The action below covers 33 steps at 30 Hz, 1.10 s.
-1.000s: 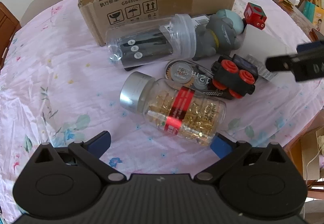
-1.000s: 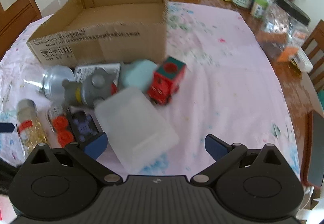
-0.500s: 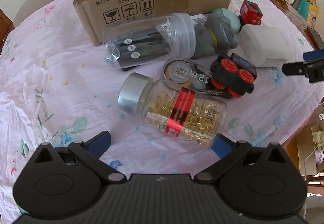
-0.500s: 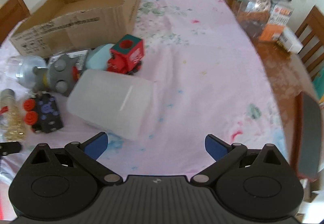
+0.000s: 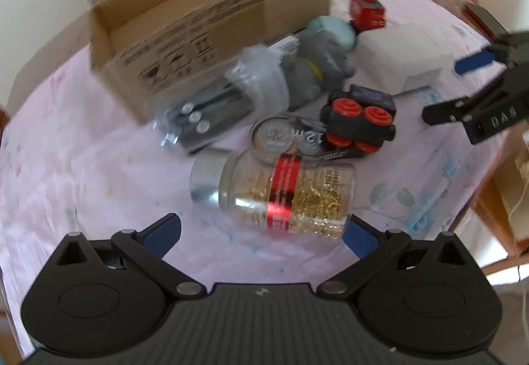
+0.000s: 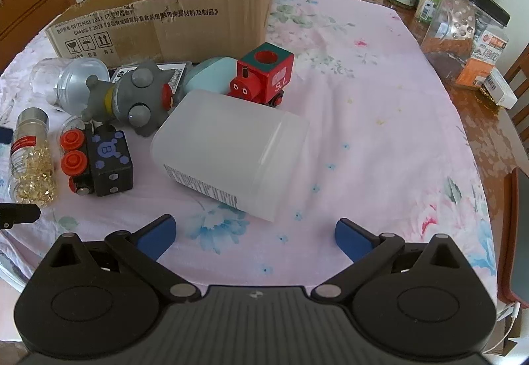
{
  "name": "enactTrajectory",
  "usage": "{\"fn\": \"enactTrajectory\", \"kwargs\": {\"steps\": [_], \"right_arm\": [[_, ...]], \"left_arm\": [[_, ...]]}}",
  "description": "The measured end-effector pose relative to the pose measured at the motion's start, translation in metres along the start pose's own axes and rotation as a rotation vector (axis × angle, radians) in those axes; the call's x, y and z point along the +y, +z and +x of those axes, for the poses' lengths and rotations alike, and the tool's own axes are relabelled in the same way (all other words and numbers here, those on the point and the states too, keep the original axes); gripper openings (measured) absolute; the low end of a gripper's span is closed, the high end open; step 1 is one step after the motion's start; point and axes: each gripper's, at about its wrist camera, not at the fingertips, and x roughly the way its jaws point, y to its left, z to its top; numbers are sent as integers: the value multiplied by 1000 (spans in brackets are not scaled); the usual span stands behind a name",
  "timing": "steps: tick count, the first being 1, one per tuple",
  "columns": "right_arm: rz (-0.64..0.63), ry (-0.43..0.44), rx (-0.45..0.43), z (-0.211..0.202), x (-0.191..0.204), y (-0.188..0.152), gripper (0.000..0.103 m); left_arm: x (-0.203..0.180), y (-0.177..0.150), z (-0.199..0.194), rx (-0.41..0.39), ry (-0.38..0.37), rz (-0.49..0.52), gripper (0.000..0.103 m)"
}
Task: Organize rigid objects
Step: 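Move left tool toward glass capsule jar while right tool approaches white bottle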
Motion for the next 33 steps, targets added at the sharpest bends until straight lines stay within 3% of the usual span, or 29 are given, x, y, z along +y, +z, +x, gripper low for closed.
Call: {"fn": "enactTrajectory", "kwargs": {"steps": [5, 9, 16, 21, 26, 29, 33], "right_arm": [[16, -9, -27, 0, 0, -3, 103], [52, 10, 22, -2, 4, 7, 103], [138, 11, -38, -14, 10, 36, 103], [174, -35, 9, 4, 15, 54, 103], [169, -110, 76, 9, 0, 44, 103], [168, -92, 129, 16, -12, 32, 103], [138, -70, 123, 18, -13, 32, 103]], "left_arm": [[2, 10, 1, -19, -33, 58, 101], [6, 18, 3, -25, -76, 66, 93], [9, 19, 5, -32, -95, 60, 93], [9, 20, 7, -34, -99, 47, 93], [14, 16, 5, -29, -88, 15, 93], [14, 14, 6, -29, -94, -9, 93], [15, 11, 7, -32, -102, -35, 93]]}}
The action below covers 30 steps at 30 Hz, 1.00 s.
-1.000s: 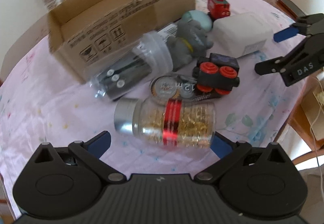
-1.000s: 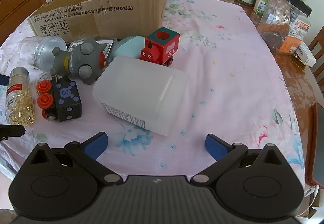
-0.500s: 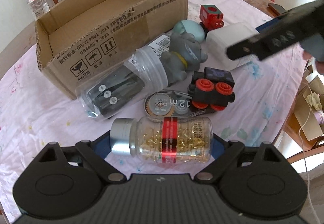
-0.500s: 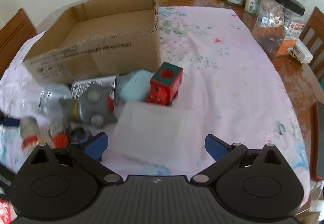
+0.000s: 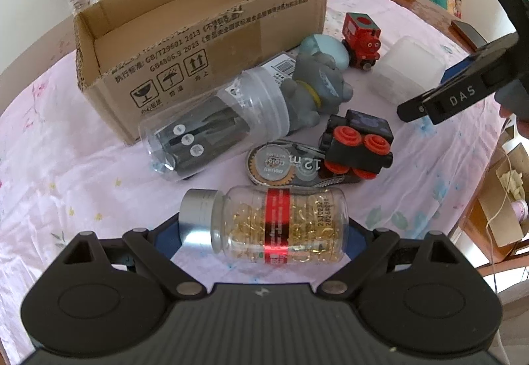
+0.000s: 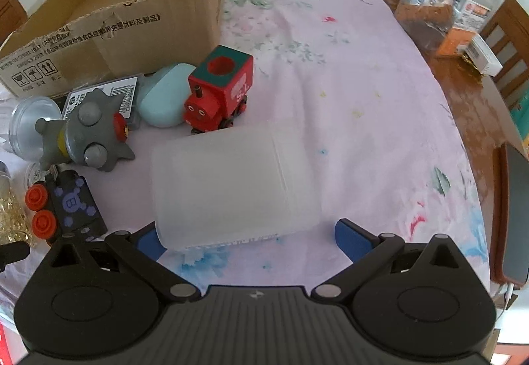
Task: Organize rigid objects
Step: 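Move left tool toward glass capsule jar while right tool approaches white bottle, then close left tool on capsule jar while right tool closes on white bottle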
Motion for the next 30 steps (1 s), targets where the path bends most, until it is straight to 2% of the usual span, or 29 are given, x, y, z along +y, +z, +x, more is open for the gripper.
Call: {"fn": "enactTrajectory", "kwargs": {"steps": [8, 13, 17, 22, 30], "right_arm": [[-43, 19, -22, 5, 2, 7, 103], [-62, 27, -15, 5, 3, 10, 103], [-64, 27, -17, 4, 3, 9, 103], [-63, 28, -13, 6, 3, 10, 103], [-59, 25, 23, 9, 5, 16, 103]], "left_arm": [[3, 1, 4, -13, -8, -84, 93], [14, -1, 1, -28, 67, -178, 93], [26, -5, 1, -19, 64, -237, 94], [23, -9, 9, 3, 66, -242, 97], [17, -12, 14, -5, 107, -249, 102]]}}
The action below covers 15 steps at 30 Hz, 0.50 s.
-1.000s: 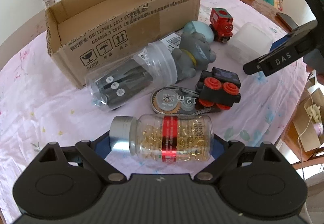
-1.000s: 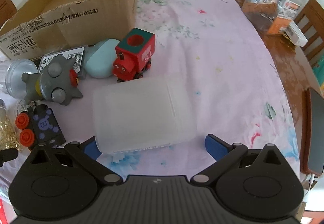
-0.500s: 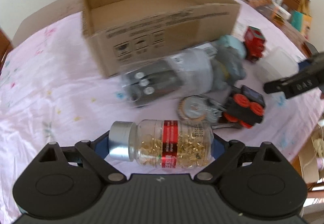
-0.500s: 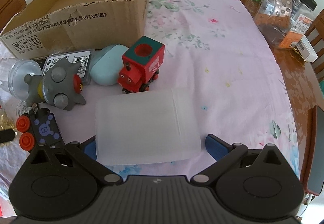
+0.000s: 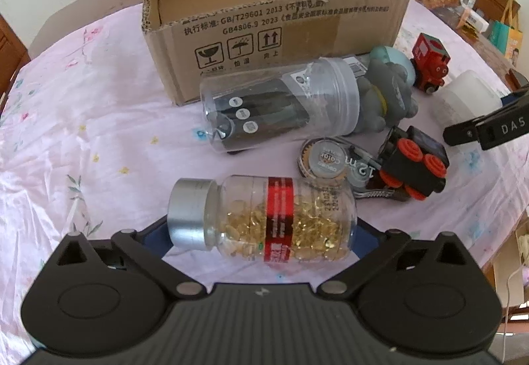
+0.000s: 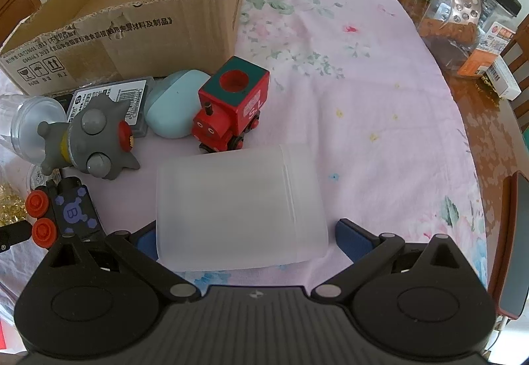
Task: Organize rigid objects
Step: 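Close left tool on capsule jar while right tool closes on white bottle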
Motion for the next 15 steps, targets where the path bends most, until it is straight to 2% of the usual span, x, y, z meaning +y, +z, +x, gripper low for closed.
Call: {"fn": "enactTrajectory", "kwargs": {"steps": [15], "right_arm": [[-70, 26, 105, 12, 5, 28, 103]], "left_arm": [[-2, 9, -1, 60, 59, -89, 102]]}}
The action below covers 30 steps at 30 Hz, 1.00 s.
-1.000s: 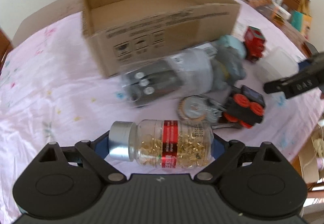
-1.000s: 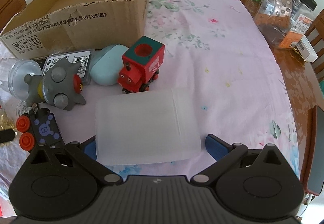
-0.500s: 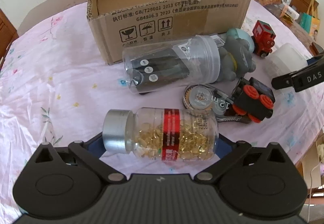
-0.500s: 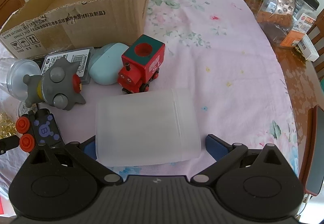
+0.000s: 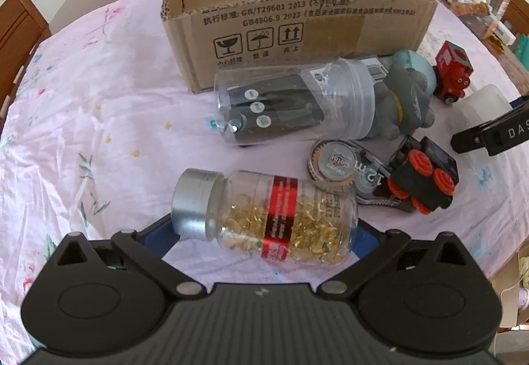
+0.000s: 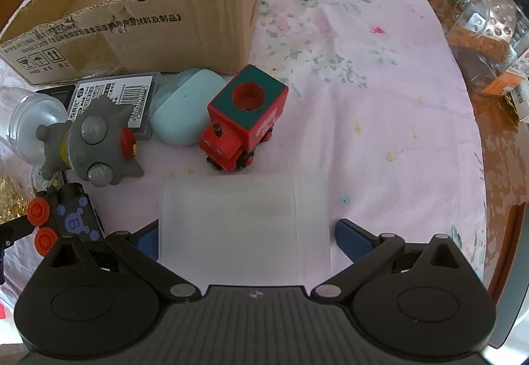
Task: Organize rigid objects
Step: 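Close left tool on capsule jar while right tool closes on white bottle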
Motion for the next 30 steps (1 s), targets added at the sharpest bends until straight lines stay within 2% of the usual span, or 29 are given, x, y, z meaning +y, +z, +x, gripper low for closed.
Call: {"fn": "enactTrajectory", "kwargs": {"steps": [13, 15, 18, 20, 30], "right_arm": [[28, -11, 55, 0, 2, 6, 103], [25, -7, 55, -2, 2, 5, 99], [18, -12, 48, -5, 4, 4, 93], [14, -2, 50, -8, 6, 4, 87], [-20, 38, 47, -20, 4, 0, 87]], "left_arm": [[-1, 14, -10, 9, 14, -8, 102], [-2, 15, -12, 9, 13, -2, 102], [-4, 17, -13, 13, 16, 8, 94], [-5, 18, -14, 15, 16, 15, 95], [1, 22, -20, 44, -1, 39, 94]]}}
